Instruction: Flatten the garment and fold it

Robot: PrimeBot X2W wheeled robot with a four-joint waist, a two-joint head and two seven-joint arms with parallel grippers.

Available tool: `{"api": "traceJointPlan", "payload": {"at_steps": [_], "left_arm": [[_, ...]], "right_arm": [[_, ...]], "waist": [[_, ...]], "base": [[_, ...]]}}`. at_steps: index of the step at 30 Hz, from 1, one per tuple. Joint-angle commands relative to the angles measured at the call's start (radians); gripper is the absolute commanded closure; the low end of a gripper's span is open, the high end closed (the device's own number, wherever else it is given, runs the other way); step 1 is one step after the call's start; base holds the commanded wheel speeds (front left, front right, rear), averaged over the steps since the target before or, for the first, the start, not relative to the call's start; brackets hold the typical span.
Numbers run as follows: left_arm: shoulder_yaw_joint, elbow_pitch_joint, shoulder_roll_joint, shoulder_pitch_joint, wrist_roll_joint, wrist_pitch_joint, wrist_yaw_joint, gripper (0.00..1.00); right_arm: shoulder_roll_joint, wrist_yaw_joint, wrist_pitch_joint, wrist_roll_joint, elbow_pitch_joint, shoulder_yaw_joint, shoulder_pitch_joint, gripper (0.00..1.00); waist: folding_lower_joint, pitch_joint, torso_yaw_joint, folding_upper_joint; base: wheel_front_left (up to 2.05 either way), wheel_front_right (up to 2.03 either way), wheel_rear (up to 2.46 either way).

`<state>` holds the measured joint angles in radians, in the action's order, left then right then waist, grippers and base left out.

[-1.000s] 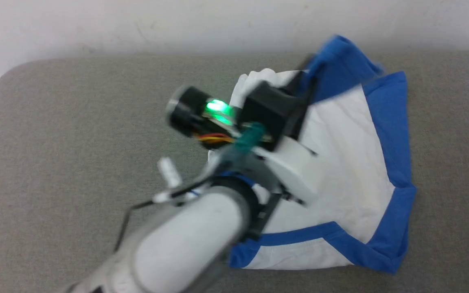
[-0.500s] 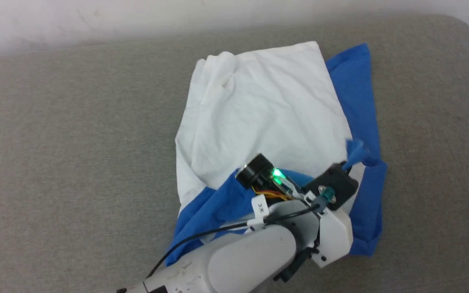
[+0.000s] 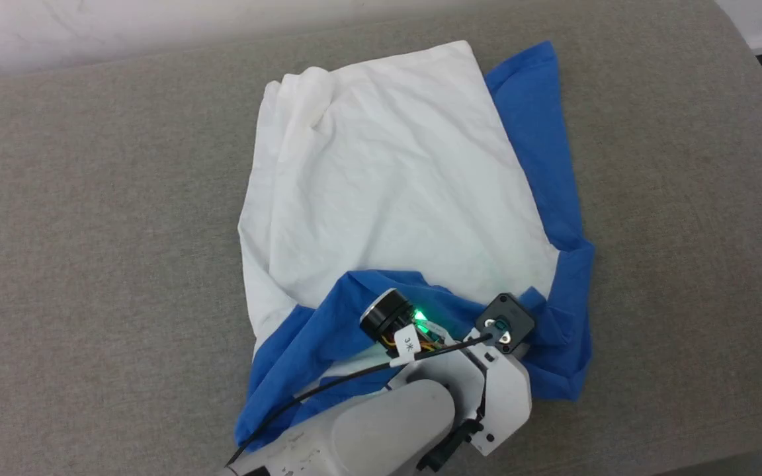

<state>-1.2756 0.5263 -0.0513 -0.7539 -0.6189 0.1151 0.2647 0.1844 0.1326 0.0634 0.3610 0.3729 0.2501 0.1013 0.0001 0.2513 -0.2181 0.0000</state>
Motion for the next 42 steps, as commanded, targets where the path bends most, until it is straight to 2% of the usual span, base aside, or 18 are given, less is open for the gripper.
{"api": "traceJointPlan", "payload": {"at_steps": [1,2,3,8,14,18,21,24,27,33,36,39,42], "left_arm": [[-0.003,0.006,0.001,0.017,-0.004,-0.003,-0.004,0.76],[-0.004,0.01,0.001,0.019,-0.007,-0.005,-0.007,0.07],[-0.004,0.012,0.001,0.022,-0.012,-0.011,-0.009,0.0],[-0.004,-0.02,0.001,0.024,-0.041,-0.049,-0.021,0.0],[0.02,-0.122,0.001,0.0,-0.187,-0.146,-0.011,0.0],[0.077,-0.177,0.001,-0.032,-0.247,-0.233,0.017,0.0],[0.138,-0.204,-0.015,-0.051,-0.239,-0.301,0.06,0.0],[0.197,-0.273,-0.097,-0.055,-0.185,-0.348,0.136,0.0],[0.268,-0.384,-0.215,-0.023,-0.104,-0.37,0.245,0.0],[0.428,-0.696,-0.451,0.156,0.059,-0.376,0.479,0.0],[0.481,-0.832,-0.54,0.291,0.124,-0.377,0.584,0.0],[0.515,-0.917,-0.598,0.43,0.144,-0.377,0.654,0.0],[0.551,-0.973,-0.62,0.543,0.153,-0.377,0.672,0.0]], "right_arm": [[0.003,-0.002,0.007,0.005,-0.003,-0.002,-0.014,0.0],[0.005,-0.002,0.007,0.006,-0.006,-0.003,-0.016,0.0],[0.007,-0.002,0.007,0.006,-0.008,-0.004,-0.017,0.0],[0.008,-0.002,0.003,0.002,-0.013,-0.006,-0.005,0.0],[-0.003,-0.002,-0.013,-0.013,0.004,-0.002,0.023,0.0],[-0.015,-0.002,-0.026,-0.025,0.026,0.001,0.04,0.0],[-0.028,-0.002,-0.035,-0.034,0.041,0.003,0.053,0.0],[-0.043,-0.002,-0.042,-0.041,0.052,0.003,0.067,0.0],[-0.054,-0.002,-0.046,-0.045,0.059,-0.001,0.075,0.0],[-0.069,-0.002,-0.046,-0.047,0.063,-0.007,0.088,0.0],[-0.076,-0.002,-0.044,-0.044,0.06,-0.012,0.094,0.0],[-0.081,-0.002,-0.043,-0.041,0.055,-0.02,0.102,0.0],[-0.084,-0.002,-0.043,-0.038,0.05,-0.031,0.112,0.0]], "waist": [[-0.0001,0.002,-0.004,0.0],[-0.0001,0.001,-0.004,0.0],[-0.0001,0.0,-0.003,0.0],[-0.0001,-0.024,0.016,0.0],[-0.0001,-0.071,0.066,0.0],[-0.0001,-0.099,0.099,0.0],[-0.0001,-0.114,0.121,0.0],[-0.0001,-0.126,0.139,0.0],[-0.0001,-0.131,0.149,0.0],[-0.0001,-0.133,0.163,0.0],[-0.0001,-0.131,0.17,0.0],[-0.0001,-0.128,0.179,0.0],[-0.0001,-0.125,0.193,0.0]], "base": [[0.0,0.0,0.0],[0.0,0.0,0.0],[0.0,0.0,0.0],[0.0,0.0,0.0],[0.0,0.0,0.0],[0.0,0.0,0.0],[0.0,0.0,0.0],[0.0,0.0,0.0],[0.0,0.0,0.0],[0.0,0.0,0.0],[0.0,0.0,0.0],[0.0,0.0,0.0],[0.0,0.0,0.0]]}}
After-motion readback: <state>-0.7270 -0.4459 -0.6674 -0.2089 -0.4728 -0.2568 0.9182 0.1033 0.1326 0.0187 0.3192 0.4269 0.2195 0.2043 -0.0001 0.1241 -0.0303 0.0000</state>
